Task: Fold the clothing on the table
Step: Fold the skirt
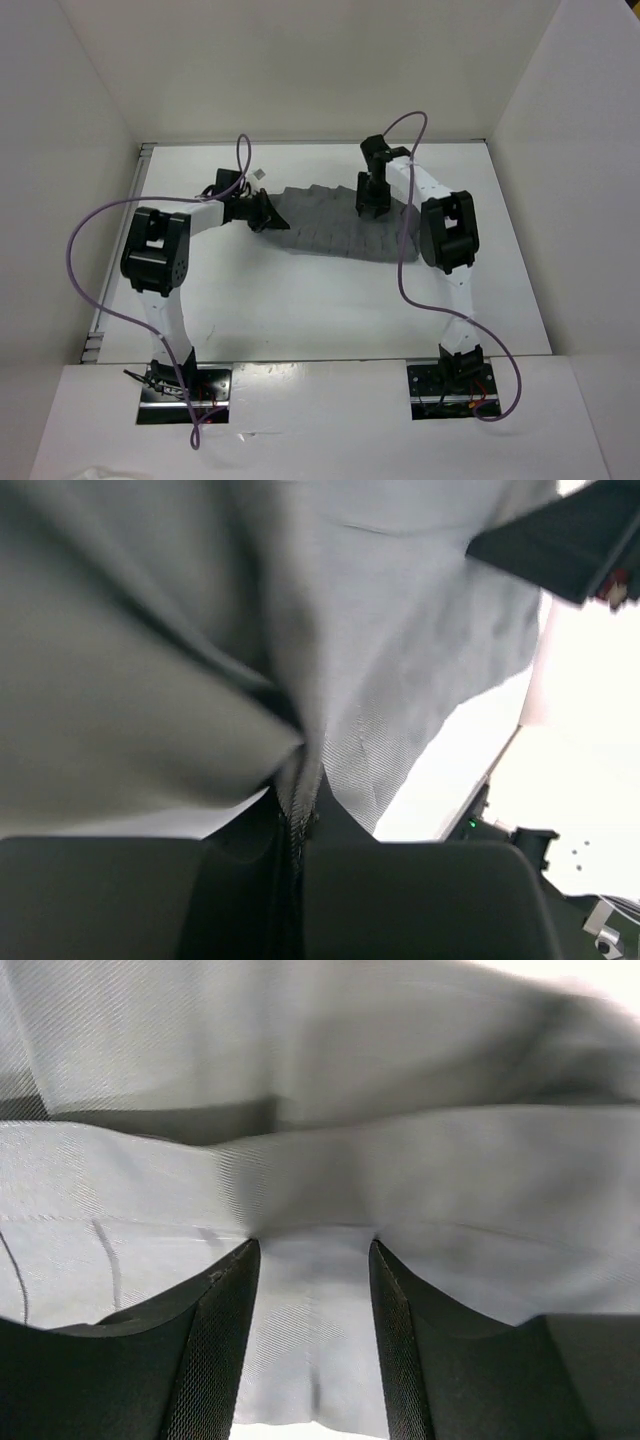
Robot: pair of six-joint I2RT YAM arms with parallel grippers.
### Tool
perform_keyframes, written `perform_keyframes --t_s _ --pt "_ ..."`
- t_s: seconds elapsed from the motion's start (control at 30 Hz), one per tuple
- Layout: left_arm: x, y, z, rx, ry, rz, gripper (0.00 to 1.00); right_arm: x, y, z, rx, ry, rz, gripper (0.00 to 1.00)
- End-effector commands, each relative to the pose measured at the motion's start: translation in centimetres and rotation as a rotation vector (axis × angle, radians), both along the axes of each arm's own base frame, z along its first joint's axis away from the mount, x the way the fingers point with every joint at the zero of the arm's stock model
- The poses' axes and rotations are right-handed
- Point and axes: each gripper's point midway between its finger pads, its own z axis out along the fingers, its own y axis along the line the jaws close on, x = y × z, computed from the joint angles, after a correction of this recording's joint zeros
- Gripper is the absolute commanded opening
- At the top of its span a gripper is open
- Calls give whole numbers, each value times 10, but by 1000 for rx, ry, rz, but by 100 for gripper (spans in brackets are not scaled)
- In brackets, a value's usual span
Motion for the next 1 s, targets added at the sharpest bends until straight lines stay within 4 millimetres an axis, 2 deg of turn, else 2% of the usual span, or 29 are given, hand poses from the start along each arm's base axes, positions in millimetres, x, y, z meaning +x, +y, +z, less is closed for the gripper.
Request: perform_keyframes --t_s 0.0,0.03,0.1,0.13,0.2,0.23,0.3,0.37,0.4,0.47,0.5,0.53,0.63,0.67,0.77,0.9,0.97 --pt "-9 15 28 18 -55 32 0 14 14 92 109 -200 43 53" --pt "-12 15 25 19 -46 32 0 8 20 110 157 -220 63 52" --pt "-15 14 23 9 -28 32 0 -5 42 118 209 -214 128 14" --pt "-16 13 24 0 -26 24 0 -11 45 111 225 -183 138 1" --pt "-18 12 25 -8 -25 17 0 -27 70 106 303 -131 202 0" --pt "-15 12 28 -9 -34 17 0 -31 73 99 323 -105 221 0" --pt "-15 12 28 -9 -34 17 0 -52 96 82 396 -14 278 0" --pt "-10 11 35 -12 -54 17 0 -59 109 77 448 18 309 0" --pt "-11 11 34 -11 -43 17 0 -67 120 67 453 45 334 0" --pt "-8 11 37 -12 -54 17 0 -73 127 55 454 77 345 0" --pt "-5 10 42 -14 -67 17 0 -75 128 41 457 116 333 0" --pt "-3 10 45 -15 -72 17 0 -79 133 35 463 137 342 0" --pt "2 10 54 -11 -93 23 0 -80 132 13 452 175 332 0" --pt "2 10 58 -12 -102 23 0 -80 128 -1 423 191 319 0" --pt "5 10 70 -20 -122 28 0 -78 128 -11 385 190 316 0" --pt "8 9 92 -37 -159 39 0 -87 133 -37 389 257 319 0" --pt "7 4 99 -45 -173 33 0 -89 144 -35 425 257 351 0"
